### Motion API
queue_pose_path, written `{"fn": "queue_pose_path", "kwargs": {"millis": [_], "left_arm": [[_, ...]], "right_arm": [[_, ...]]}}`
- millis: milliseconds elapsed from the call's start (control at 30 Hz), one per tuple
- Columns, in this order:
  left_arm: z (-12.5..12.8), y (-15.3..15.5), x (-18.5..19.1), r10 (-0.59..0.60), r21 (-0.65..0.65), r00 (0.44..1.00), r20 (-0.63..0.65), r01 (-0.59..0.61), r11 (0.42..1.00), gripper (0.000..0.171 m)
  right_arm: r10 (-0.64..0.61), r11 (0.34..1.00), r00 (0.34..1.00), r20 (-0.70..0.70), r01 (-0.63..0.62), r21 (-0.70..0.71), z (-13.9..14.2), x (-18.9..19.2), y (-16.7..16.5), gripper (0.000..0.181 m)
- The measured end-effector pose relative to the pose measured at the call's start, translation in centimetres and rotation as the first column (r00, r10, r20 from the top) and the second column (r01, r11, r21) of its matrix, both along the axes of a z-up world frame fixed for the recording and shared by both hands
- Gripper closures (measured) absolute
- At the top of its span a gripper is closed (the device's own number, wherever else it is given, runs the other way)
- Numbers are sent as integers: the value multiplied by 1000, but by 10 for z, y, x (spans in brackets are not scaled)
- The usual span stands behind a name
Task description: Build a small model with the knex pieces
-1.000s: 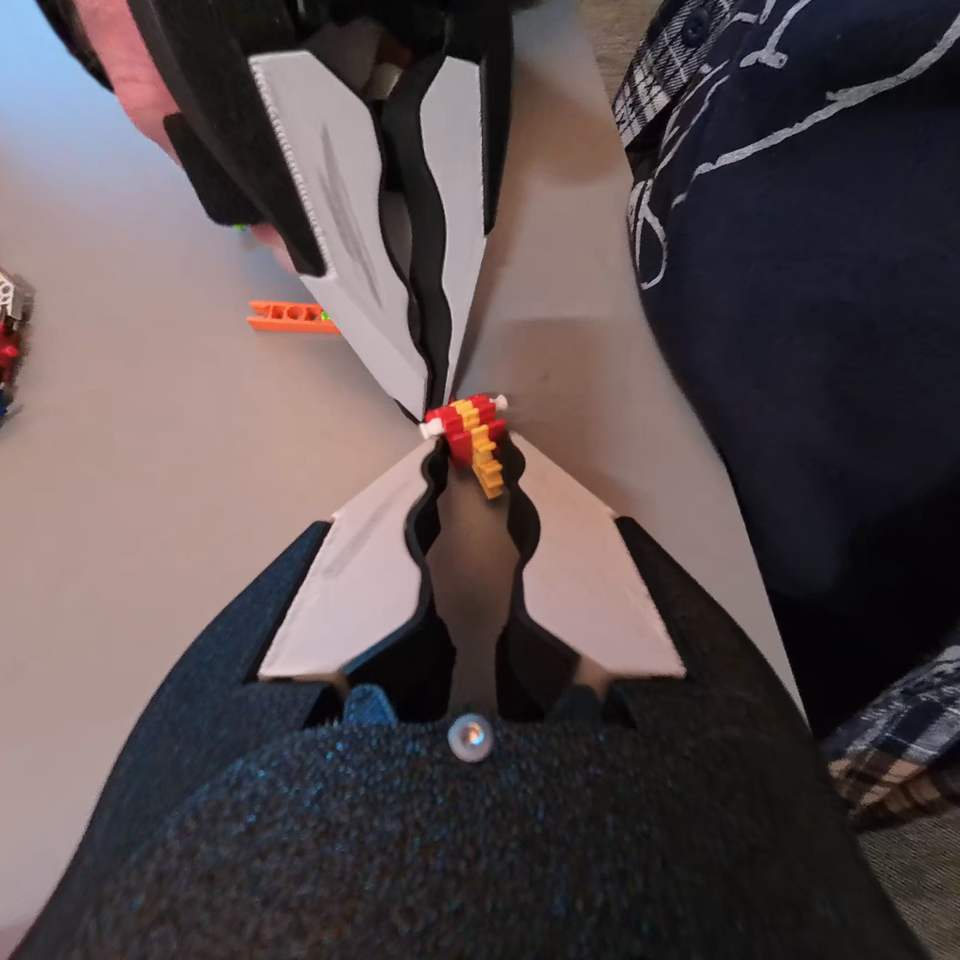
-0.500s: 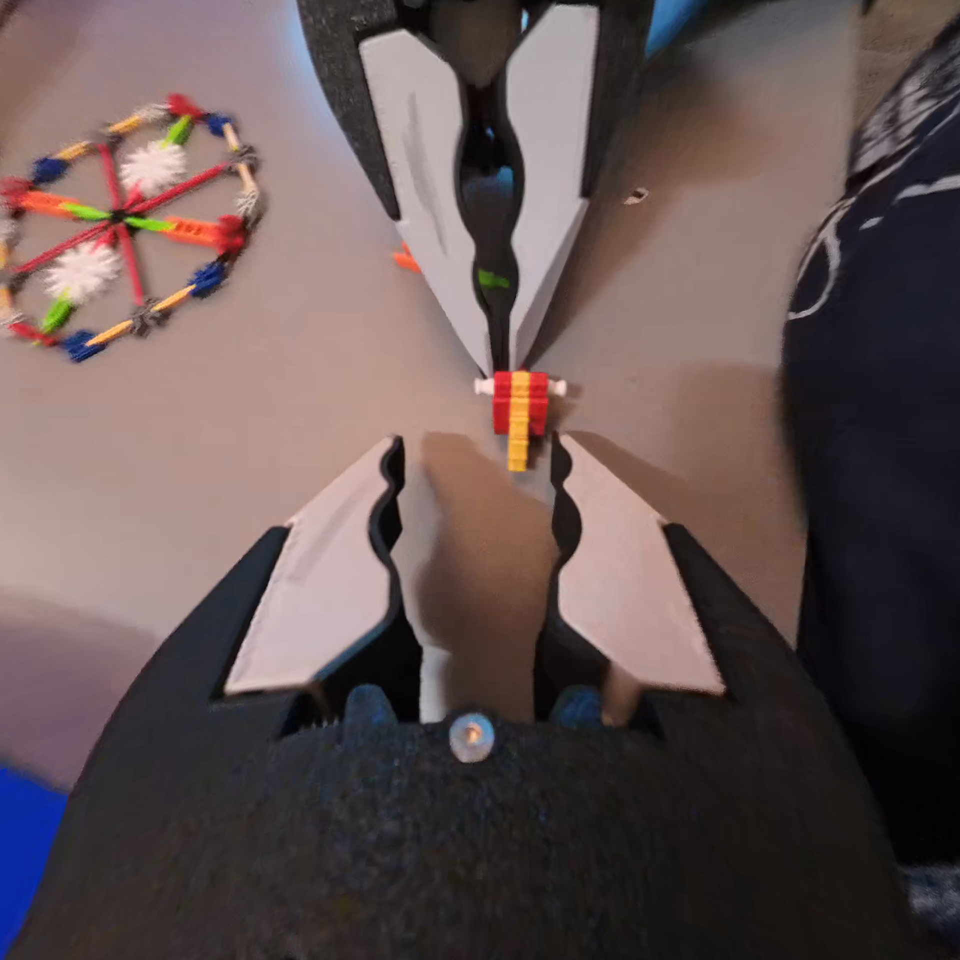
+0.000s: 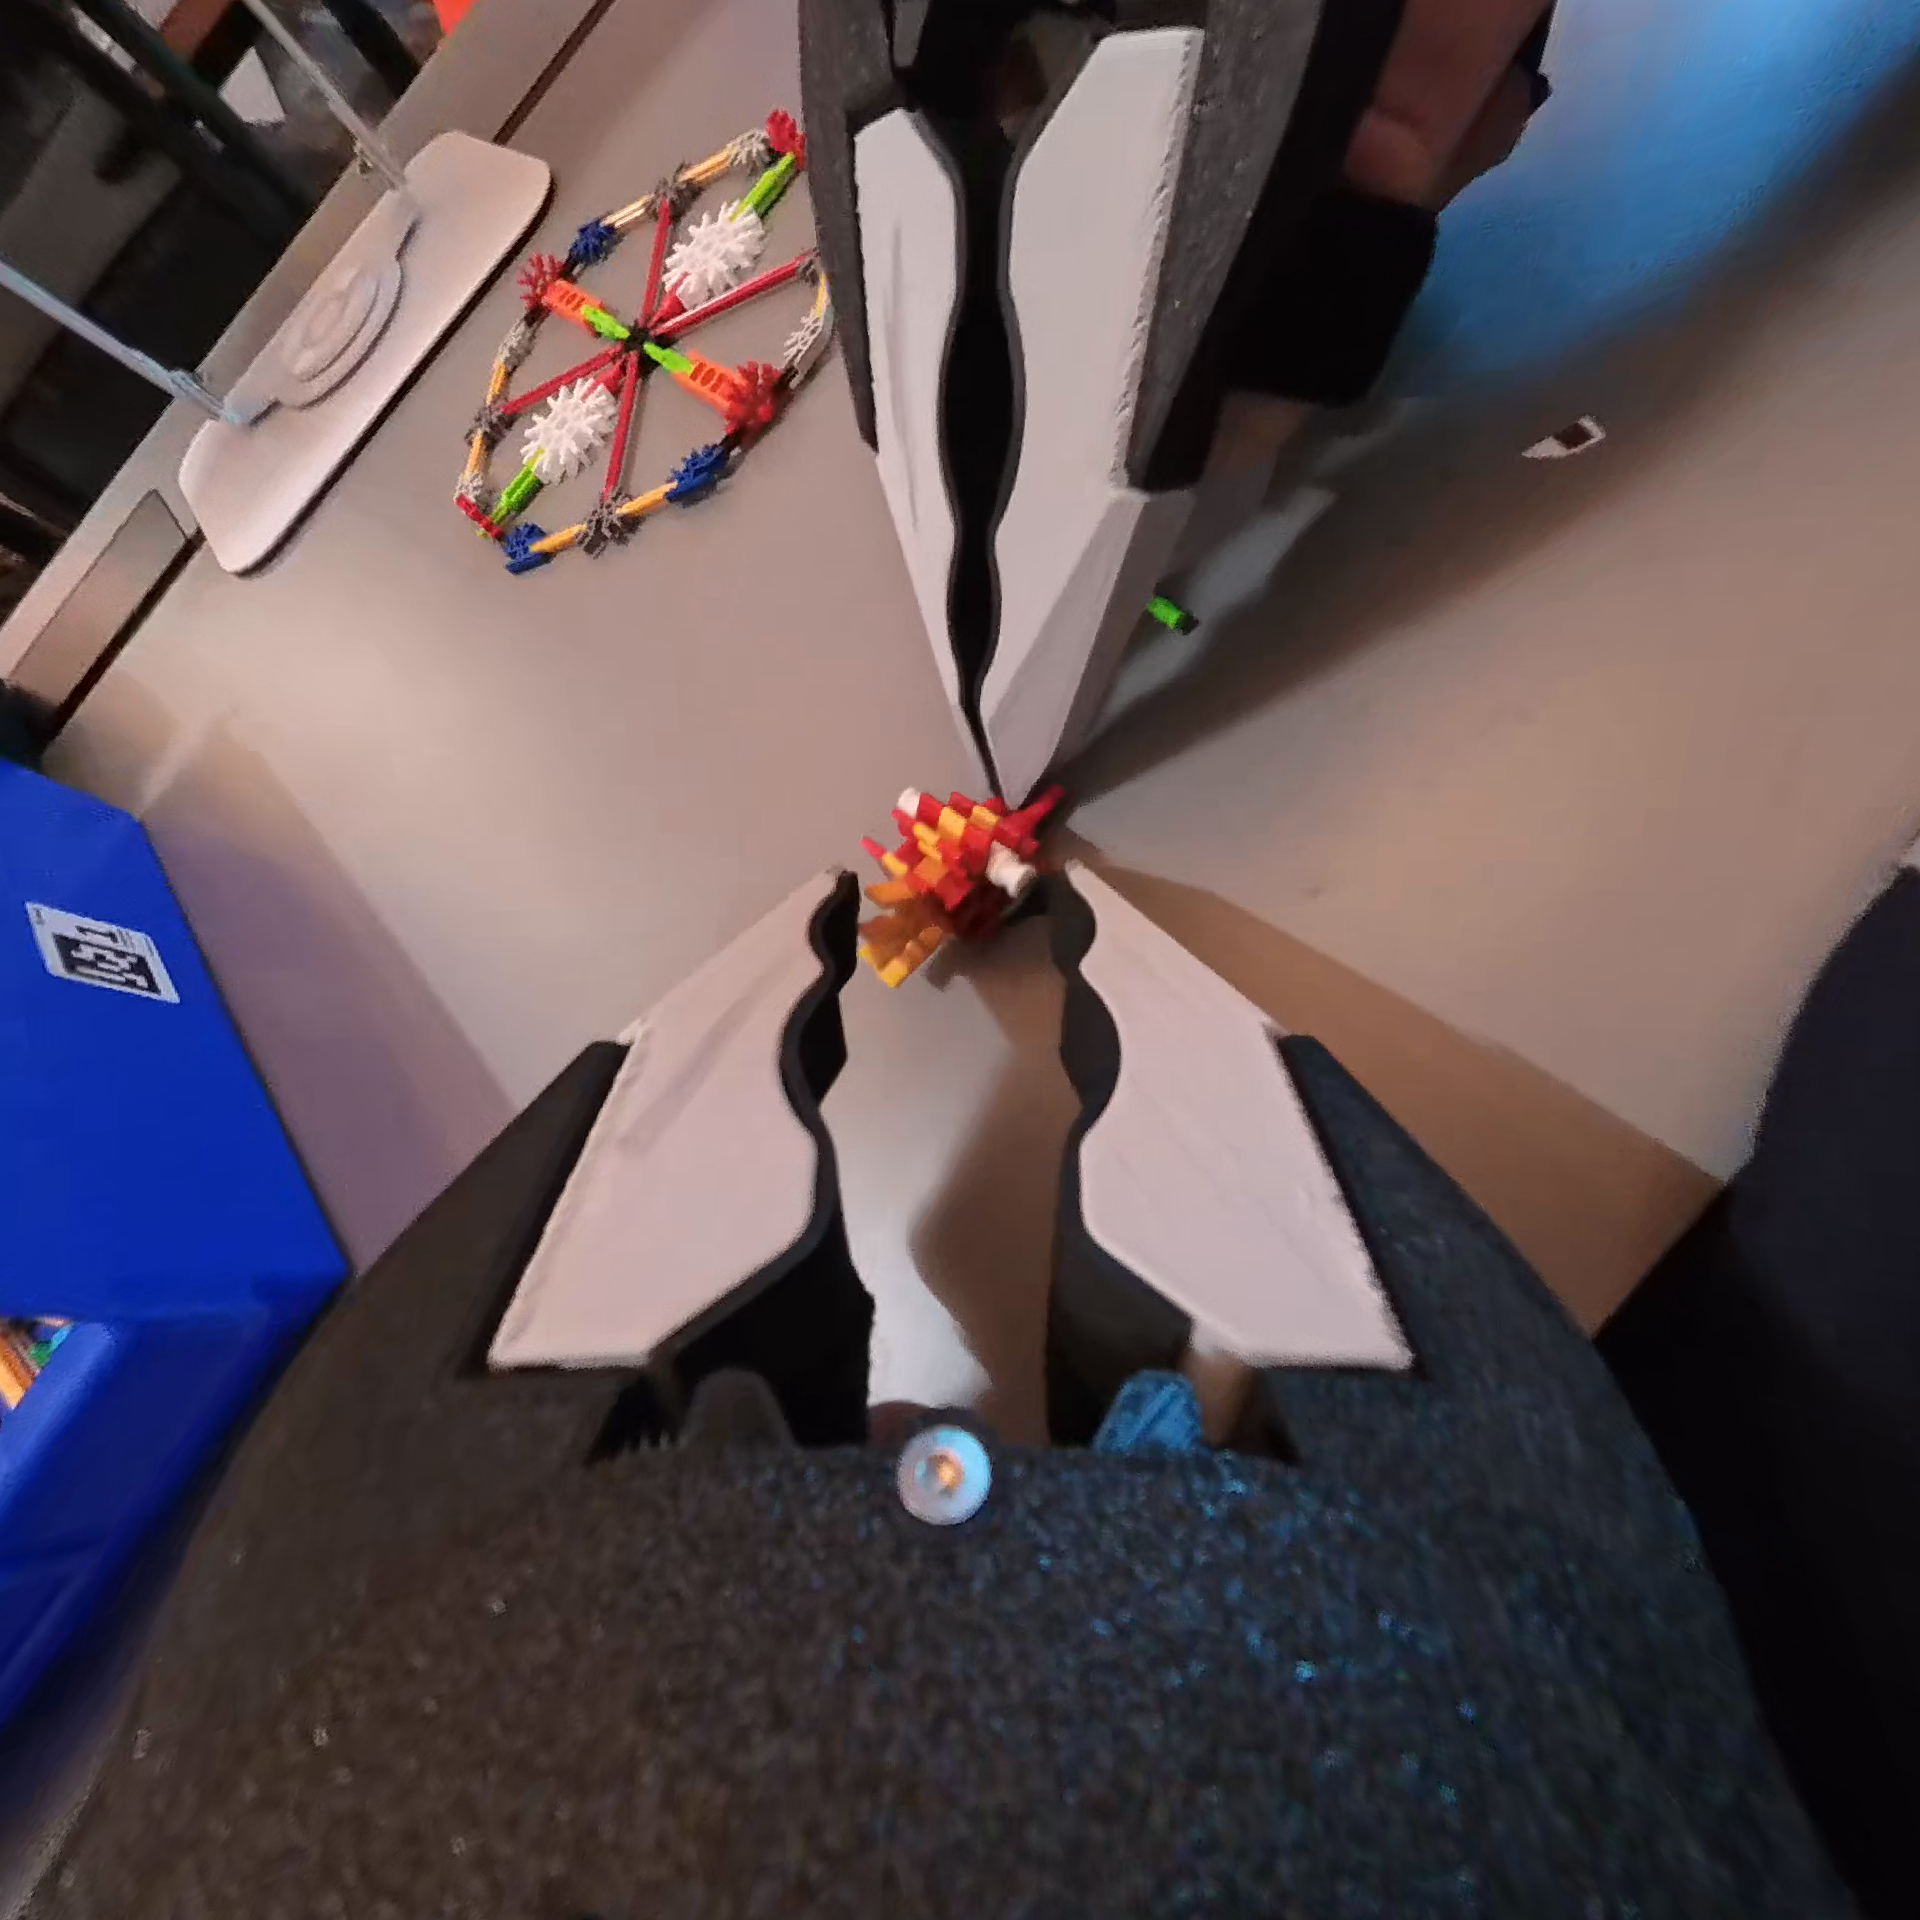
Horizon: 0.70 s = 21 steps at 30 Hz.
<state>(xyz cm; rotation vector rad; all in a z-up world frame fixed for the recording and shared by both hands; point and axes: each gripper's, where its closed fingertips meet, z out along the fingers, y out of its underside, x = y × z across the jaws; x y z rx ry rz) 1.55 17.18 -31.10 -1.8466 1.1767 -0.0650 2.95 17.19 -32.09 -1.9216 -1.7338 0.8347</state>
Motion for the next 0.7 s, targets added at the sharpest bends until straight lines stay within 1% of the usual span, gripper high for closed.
{"fn": "queue_pose_path", "kwargs": {"millis": [133, 267, 467, 633, 700], "left_arm": [[-3, 7, 5, 23, -23, 1000, -13, -23, 999, 137], [-5, 10, 5, 17, -58, 1000, -5, -17, 998, 139], [-6, 11, 5, -32, -103, 999, 23, 34, 994, 140], [-7, 12, 6, -117, -160, 991, 61, 125, 979, 141], [-7, 12, 6, -129, -187, 989, 73, 141, 972, 141]], "right_arm": [[-9, 1000, 1000, 4, 9, 25, 0, -1, 0, 181], [-3, 999, 1000, 10, 3, 51, 0, -1, 1, 181], [41, 995, 999, 20, -42, 92, 0, -1, 1, 181], [83, 985, 996, 45, -89, 146, 0, -2, 1, 181], [103, 979, 993, 61, -112, 169, 0, -2, 2, 181]]}}
